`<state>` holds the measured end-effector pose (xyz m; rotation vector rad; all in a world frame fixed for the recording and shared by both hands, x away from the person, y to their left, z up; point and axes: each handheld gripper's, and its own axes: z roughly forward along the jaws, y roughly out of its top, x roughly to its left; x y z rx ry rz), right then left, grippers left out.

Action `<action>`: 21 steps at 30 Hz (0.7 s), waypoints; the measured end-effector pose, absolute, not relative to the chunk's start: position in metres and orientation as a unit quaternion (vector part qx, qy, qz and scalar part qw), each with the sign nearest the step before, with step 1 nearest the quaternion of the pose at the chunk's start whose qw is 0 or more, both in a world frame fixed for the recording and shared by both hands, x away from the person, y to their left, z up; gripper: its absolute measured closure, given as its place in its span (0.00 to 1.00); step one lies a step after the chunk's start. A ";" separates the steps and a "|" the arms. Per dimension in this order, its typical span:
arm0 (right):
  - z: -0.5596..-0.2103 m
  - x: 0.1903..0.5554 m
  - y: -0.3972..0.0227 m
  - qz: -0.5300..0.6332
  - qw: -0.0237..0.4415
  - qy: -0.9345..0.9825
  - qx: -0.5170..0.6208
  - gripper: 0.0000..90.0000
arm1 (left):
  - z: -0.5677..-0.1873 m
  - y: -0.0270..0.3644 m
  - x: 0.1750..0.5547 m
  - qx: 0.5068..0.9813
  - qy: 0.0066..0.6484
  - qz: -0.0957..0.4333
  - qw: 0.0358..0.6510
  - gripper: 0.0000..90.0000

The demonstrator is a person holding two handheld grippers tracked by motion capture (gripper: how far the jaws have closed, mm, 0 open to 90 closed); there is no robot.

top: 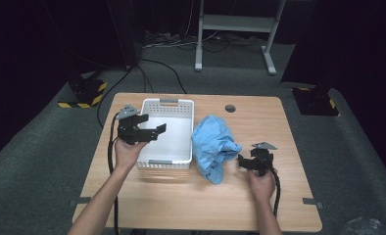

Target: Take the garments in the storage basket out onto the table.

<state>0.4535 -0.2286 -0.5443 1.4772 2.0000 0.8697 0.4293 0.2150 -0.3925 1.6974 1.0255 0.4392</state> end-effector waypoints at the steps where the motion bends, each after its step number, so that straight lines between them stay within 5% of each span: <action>1: -0.544 0.453 -0.229 0.320 0.251 0.735 0.543 0.16 | -0.393 0.216 0.429 0.709 0.431 0.184 0.528 0.14; 21: -0.544 0.453 -0.229 0.320 0.251 0.735 0.543 0.15 | -0.400 0.234 0.422 0.696 0.450 0.189 0.527 0.14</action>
